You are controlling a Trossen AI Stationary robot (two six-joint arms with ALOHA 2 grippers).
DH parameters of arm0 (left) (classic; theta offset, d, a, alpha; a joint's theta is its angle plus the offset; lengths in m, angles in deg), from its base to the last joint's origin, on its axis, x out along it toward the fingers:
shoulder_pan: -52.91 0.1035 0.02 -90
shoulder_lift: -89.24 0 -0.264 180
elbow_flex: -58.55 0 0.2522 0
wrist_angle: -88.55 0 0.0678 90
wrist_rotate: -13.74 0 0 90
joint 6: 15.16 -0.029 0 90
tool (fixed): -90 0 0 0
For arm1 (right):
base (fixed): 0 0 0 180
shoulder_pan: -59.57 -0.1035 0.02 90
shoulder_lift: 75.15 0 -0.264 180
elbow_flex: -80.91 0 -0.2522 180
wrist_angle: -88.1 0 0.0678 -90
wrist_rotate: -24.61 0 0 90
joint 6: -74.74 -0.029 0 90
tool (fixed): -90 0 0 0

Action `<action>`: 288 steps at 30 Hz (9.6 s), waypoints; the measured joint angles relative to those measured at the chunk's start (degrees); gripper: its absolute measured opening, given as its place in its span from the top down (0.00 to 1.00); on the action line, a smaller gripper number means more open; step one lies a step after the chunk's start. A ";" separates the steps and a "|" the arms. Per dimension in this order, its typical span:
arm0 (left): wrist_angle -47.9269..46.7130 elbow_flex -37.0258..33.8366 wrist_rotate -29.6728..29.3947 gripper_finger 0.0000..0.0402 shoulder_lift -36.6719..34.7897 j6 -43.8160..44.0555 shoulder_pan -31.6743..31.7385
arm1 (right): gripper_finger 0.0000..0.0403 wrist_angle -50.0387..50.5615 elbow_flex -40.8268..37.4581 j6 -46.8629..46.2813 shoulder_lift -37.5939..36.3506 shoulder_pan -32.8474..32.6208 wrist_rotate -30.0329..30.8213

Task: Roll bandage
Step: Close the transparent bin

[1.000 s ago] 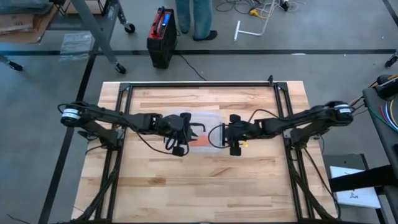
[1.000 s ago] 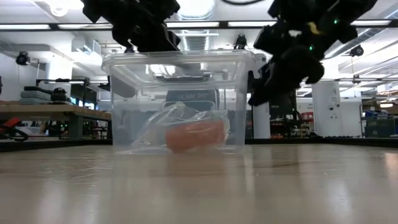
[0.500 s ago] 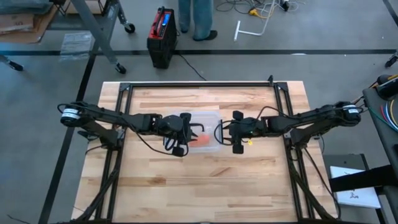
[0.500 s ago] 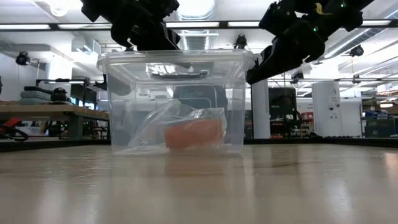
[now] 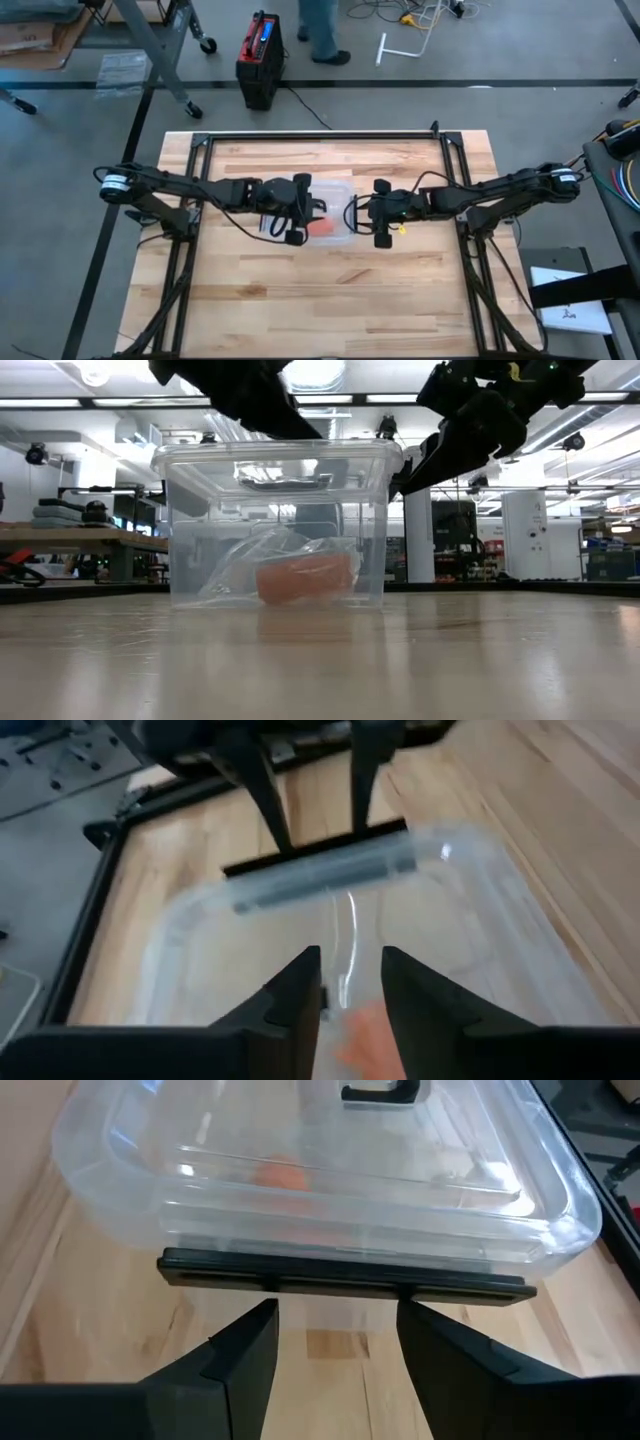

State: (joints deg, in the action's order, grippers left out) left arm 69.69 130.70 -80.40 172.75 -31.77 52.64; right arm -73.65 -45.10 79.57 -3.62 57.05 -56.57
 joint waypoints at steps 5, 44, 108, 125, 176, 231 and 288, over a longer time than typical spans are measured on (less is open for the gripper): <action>1.54 -1.38 0.02 0.67 2.07 0.12 2.22 | 0.51 0.66 0.80 0.38 0.00 0.00 0.15; 7.49 -1.22 3.10 0.70 9.85 -0.48 2.90 | 0.51 3.12 3.45 0.56 0.13 0.00 -2.15; 14.10 1.75 7.91 0.80 12.76 -1.32 2.06 | 0.51 8.75 5.02 -4.10 1.16 -0.61 -4.31; 3.06 11.63 7.53 0.78 14.00 -4.29 1.43 | 0.51 8.16 4.78 -3.28 1.66 -0.61 -4.27; -13.55 13.29 1.27 0.83 2.74 -1.64 1.16 | 0.51 9.36 13.68 -0.54 -1.01 -2.62 -2.77; -10.94 -17.14 0.69 0.85 -28.80 21.20 -0.32 | 0.51 -28.94 7.96 2.78 9.03 1.79 1.06; 35.87 -41.44 1.89 0.71 -11.88 25.33 -1.58 | 0.51 -26.26 14.91 -4.43 26.19 3.43 -9.88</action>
State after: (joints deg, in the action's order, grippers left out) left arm 105.56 89.26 -78.51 160.87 -6.44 51.06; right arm -99.91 -30.19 75.14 22.57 60.48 -66.45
